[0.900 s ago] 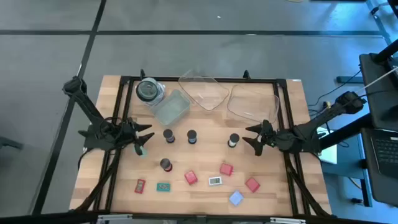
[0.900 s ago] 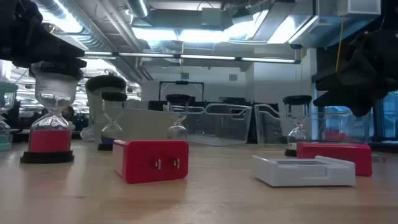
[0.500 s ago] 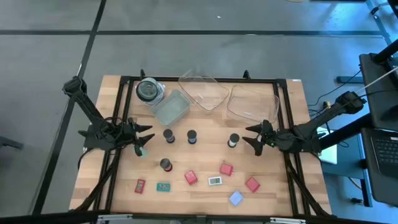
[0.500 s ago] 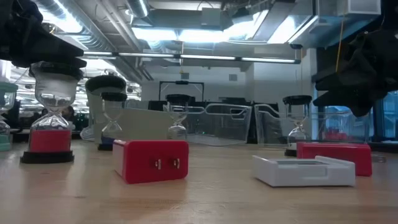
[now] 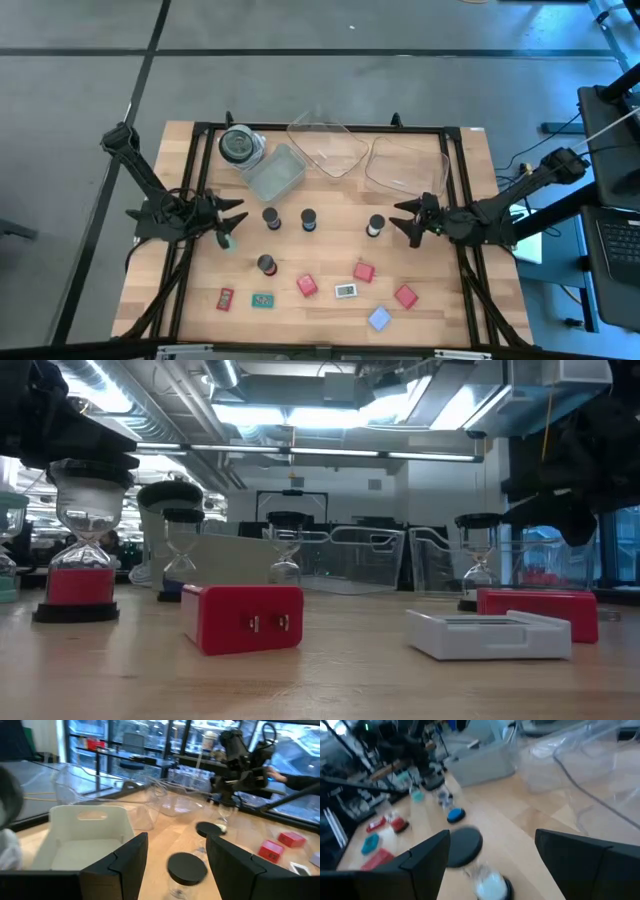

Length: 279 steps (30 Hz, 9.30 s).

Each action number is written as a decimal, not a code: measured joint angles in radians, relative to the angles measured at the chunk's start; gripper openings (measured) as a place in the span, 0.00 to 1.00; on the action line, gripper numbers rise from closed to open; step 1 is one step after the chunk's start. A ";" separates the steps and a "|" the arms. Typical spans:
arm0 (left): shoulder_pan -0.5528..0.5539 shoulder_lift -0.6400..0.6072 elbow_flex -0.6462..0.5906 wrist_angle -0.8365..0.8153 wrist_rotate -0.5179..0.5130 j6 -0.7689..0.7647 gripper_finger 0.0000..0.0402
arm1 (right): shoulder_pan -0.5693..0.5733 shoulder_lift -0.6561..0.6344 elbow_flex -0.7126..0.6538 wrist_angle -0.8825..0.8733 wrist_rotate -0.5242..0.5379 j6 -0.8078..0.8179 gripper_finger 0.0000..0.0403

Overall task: Pick & Place Office items
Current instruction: Put the white hourglass into the right transparent bin

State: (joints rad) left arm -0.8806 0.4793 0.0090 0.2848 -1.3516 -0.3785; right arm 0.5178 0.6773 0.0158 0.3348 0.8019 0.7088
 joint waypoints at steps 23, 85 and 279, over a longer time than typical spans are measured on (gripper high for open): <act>0.019 0.000 0.069 0.399 -0.049 0.385 0.66 | -0.141 0.000 0.272 0.020 -0.063 -0.429 0.90; 0.274 0.036 0.179 0.384 0.062 0.356 0.66 | -0.348 0.580 0.607 -0.711 -0.560 -0.377 0.82; 0.274 0.036 0.179 0.199 0.051 0.216 0.66 | -1.004 0.407 0.817 -1.406 -0.821 -0.279 0.52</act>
State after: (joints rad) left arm -0.6064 0.5156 0.1875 0.4840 -1.3010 -0.1627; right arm -0.4864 1.0847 0.8330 -1.0709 -0.0195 0.4296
